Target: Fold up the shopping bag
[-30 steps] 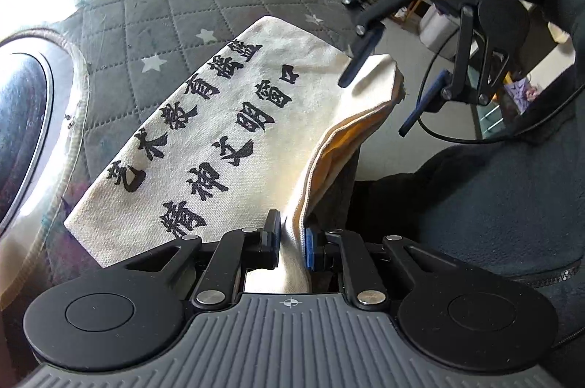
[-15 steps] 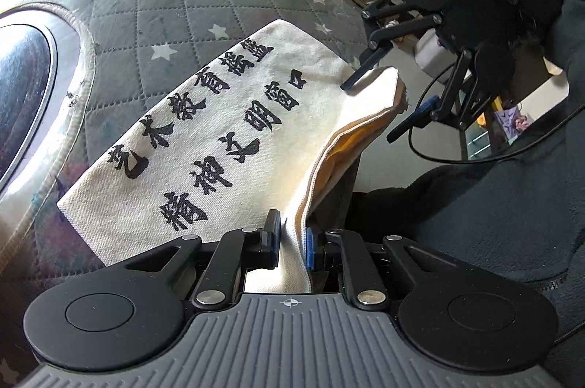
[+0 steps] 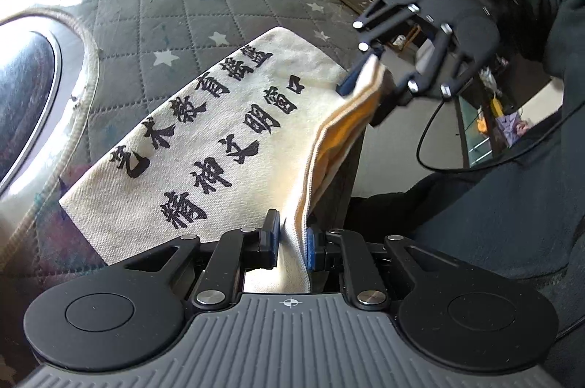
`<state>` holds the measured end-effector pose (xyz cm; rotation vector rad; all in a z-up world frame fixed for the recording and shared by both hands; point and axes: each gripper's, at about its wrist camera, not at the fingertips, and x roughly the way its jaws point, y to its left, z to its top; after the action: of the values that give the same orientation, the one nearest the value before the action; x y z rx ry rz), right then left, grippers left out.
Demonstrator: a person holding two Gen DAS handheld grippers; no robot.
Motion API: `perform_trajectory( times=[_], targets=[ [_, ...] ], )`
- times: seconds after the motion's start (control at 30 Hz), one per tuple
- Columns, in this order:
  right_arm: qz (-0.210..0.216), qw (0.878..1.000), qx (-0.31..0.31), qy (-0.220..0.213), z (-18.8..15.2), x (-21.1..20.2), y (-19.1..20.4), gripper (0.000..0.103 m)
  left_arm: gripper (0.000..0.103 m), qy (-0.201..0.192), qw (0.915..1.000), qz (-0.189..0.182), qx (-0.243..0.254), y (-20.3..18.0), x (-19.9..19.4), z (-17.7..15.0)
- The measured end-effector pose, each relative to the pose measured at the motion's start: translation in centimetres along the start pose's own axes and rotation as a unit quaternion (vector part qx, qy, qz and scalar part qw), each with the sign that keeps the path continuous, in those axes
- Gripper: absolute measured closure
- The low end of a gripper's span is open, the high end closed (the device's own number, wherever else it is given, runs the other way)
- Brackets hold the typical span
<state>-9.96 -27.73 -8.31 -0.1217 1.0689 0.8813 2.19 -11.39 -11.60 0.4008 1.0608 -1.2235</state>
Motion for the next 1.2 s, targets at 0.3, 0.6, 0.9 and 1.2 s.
perform_trajectory(
  times=[0.3,0.6,0.9,1.2],
  targets=[
    [0.045,0.992,0.117,0.01,0.5,0.2,-2.4,0.064,0.075,-0.031,0.9981,0.04,0.034,-1.3,-2.6,-2.0],
    [0.064,0.983,0.173,0.018,0.6,0.3,-3.8,0.064,0.063,-0.05,0.9934,0.076,0.071,-1.9,-5.6,-4.3],
    [0.073,0.976,0.202,0.035,0.9,0.6,-4.5,0.064,0.058,-0.055,0.9839,0.094,0.142,-2.1,-6.1,-6.3],
    [0.066,0.971,0.225,0.051,1.4,0.7,-4.6,0.065,0.058,-0.066,0.9667,0.105,0.224,-3.0,-5.6,-7.9]
  ],
)
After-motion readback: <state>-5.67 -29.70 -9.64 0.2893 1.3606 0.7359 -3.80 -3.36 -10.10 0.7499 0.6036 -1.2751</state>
